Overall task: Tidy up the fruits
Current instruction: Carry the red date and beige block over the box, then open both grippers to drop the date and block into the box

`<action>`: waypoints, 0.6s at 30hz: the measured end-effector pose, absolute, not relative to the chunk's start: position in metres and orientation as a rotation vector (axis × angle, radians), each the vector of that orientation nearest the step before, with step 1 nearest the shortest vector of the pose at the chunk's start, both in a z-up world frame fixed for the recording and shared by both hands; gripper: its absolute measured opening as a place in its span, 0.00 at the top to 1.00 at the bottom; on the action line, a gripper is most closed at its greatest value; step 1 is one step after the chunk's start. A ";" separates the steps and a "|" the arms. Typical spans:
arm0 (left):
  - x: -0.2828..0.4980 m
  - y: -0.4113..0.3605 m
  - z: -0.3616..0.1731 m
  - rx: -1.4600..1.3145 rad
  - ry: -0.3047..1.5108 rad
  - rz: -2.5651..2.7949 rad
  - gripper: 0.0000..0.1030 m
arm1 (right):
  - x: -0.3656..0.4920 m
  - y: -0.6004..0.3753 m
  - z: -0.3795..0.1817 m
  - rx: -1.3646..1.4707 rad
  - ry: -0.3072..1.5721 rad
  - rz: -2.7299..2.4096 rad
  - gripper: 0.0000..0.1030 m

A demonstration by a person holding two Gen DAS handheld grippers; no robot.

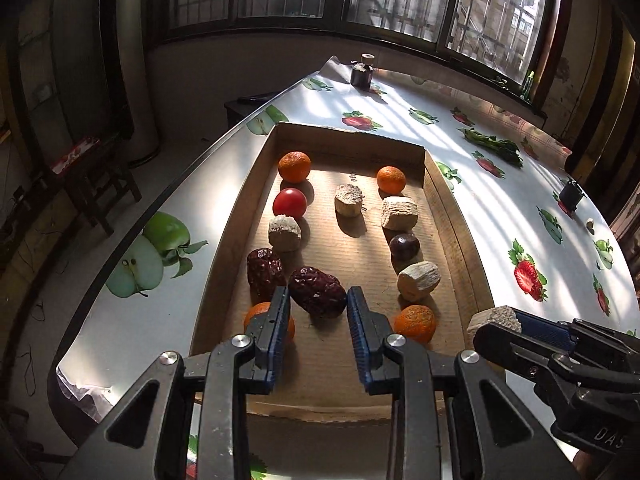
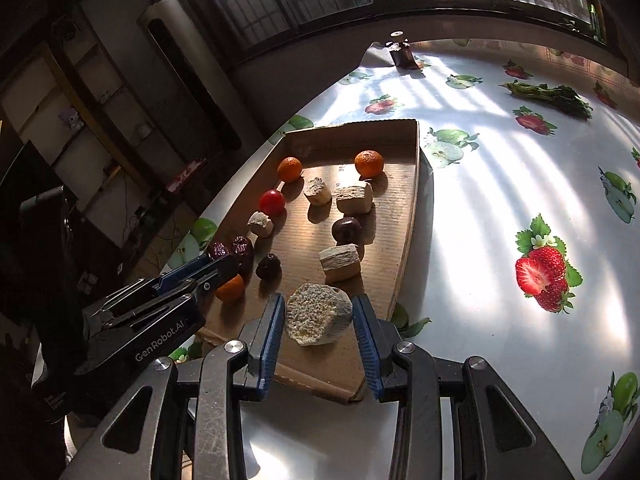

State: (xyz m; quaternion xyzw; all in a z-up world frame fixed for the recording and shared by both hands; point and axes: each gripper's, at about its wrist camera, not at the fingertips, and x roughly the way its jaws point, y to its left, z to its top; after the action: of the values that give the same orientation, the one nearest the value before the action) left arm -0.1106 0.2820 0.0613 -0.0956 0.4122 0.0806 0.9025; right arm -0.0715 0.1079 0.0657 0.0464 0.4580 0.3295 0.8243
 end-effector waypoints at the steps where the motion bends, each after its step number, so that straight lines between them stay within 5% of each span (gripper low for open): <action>1: -0.111 0.282 0.059 -0.195 0.857 0.163 0.72 | -0.072 0.112 0.062 0.090 0.982 0.703 0.63; 18: -0.110 0.283 0.041 -0.187 0.869 0.166 0.72 | -0.073 0.140 0.030 -0.015 1.015 0.661 0.63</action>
State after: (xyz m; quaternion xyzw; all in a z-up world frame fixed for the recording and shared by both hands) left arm -0.1097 0.2832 0.0412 -0.0905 0.4198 0.0804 0.8995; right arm -0.0732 0.1400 0.0304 -0.0071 0.4772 0.3105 0.8221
